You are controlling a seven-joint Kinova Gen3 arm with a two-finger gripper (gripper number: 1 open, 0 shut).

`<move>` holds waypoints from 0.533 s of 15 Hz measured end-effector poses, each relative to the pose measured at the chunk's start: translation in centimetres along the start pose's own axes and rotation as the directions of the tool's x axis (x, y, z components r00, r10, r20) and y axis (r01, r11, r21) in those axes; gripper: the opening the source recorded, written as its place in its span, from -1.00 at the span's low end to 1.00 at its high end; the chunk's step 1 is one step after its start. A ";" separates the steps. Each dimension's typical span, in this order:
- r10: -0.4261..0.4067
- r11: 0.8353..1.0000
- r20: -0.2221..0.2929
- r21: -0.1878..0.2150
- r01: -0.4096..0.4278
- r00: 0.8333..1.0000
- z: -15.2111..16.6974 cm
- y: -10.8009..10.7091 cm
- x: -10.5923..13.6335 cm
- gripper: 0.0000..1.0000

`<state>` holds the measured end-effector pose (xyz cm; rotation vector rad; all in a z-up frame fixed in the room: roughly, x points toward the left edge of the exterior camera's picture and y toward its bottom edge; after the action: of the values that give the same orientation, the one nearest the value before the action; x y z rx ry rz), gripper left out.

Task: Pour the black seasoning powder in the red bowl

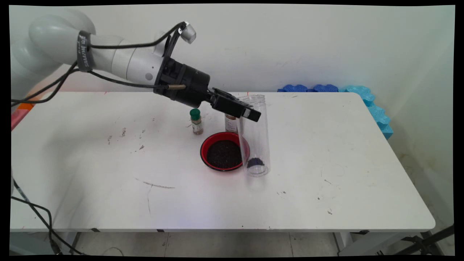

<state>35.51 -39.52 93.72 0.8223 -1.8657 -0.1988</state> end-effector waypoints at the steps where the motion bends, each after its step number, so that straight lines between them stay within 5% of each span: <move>1: 0.056 0.998 0.008 0.006 -0.056 0.998 0.1 0.2 0.2 -1.00; 8: 0.321 0.946 0.068 0.021 -0.323 0.945 1.4 1.3 0.7 -1.00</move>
<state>33.59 -39.34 94.24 0.5252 -2.0382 0.0115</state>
